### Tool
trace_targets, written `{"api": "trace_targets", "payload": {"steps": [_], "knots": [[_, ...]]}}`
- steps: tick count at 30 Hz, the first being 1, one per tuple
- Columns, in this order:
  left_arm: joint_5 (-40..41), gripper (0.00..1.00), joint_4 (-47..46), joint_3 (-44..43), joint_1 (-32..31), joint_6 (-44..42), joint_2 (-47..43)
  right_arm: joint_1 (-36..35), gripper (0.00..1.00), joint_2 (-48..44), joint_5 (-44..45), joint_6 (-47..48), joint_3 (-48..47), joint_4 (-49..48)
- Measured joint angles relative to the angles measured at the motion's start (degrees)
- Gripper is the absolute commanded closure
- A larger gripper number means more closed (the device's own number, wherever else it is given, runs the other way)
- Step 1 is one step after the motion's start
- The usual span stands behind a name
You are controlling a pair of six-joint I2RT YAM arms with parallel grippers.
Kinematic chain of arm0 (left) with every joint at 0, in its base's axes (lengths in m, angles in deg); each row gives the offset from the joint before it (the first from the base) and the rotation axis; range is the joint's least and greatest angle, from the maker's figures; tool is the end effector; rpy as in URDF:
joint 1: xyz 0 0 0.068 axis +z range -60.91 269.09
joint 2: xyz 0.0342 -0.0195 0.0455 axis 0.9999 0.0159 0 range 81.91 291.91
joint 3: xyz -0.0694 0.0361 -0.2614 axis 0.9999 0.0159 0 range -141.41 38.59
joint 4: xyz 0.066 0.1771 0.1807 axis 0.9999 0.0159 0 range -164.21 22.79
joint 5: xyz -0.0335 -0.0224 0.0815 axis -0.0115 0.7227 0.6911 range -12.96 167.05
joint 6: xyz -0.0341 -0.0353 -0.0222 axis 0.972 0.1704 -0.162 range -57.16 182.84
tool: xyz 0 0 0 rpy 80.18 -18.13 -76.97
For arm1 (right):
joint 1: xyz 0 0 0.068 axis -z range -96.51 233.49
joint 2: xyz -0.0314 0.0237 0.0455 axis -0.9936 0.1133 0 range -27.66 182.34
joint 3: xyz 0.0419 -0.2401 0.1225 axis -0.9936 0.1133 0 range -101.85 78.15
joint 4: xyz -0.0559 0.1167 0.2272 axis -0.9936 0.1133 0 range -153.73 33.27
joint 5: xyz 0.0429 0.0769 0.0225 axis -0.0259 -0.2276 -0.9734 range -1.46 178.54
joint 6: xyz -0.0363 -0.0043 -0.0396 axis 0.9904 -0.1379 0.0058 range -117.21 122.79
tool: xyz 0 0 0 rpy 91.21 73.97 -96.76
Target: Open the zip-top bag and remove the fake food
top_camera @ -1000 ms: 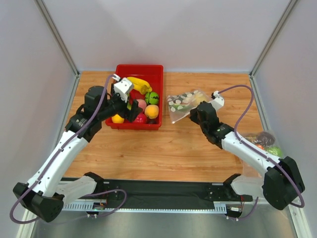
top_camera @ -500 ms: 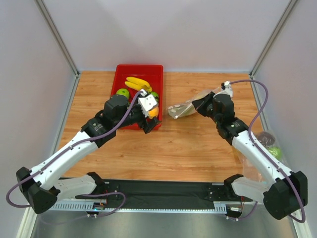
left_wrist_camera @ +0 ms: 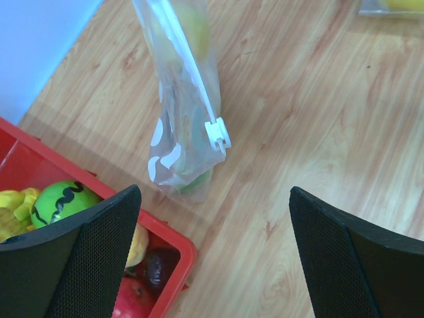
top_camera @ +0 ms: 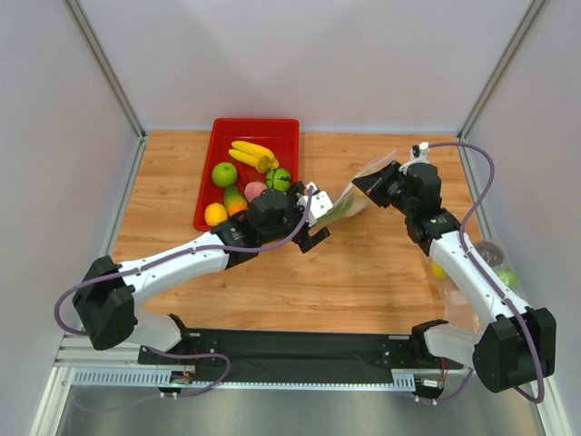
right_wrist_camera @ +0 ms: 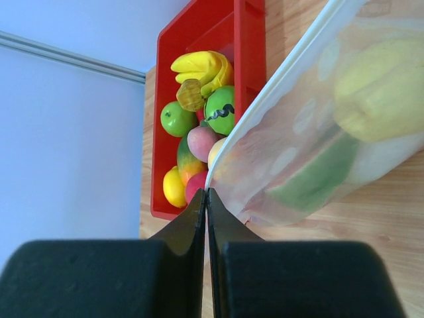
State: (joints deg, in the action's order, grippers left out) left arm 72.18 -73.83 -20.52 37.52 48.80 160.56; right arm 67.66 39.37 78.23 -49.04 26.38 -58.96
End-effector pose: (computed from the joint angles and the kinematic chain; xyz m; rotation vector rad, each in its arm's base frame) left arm 0.1978 -0.2541 0.3097 1.1060 1.6087 -0.5186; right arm 0.2595 0.0801 0.3126 0.5059 1.9730 0.9444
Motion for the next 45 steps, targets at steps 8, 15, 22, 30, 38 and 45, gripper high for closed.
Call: {"api": "trace_targets", "payload": {"steps": [8, 15, 22, 30, 38, 45], "knots": [[3.5, 0.01, -10.73, 2.19, -0.04, 0.0, 5.62, 0.28, 1.0, 0.22, -2.78, -1.22, 0.0, -1.01], [6.93, 0.59, -17.99, 2.19, -0.04, 1.18, 10.49, 0.28, 1.0, -0.28, -3.32, -1.25, 0.0, -0.72], [5.97, 1.0, -18.4, 3.48, -0.04, 1.03, 8.81, 1.07, 0.98, -0.83, -3.85, 1.01, -0.07, 0.2], [-5.33, 1.0, -2.45, 0.02, 0.52, 0.15, 2.69, 1.31, 0.44, -1.57, -5.2, 15.41, -3.04, 5.42], [-19.28, 1.0, 16.65, -8.44, 3.37, -0.24, 0.66, 1.31, 0.13, -14.36, -10.47, 34.99, -3.04, 6.93], [-26.8, 1.0, 28.65, -11.93, 3.5, -1.25, -0.04, 1.36, 0.13, -21.16, -23.98, 42.4, -1.25, 3.41]]}}
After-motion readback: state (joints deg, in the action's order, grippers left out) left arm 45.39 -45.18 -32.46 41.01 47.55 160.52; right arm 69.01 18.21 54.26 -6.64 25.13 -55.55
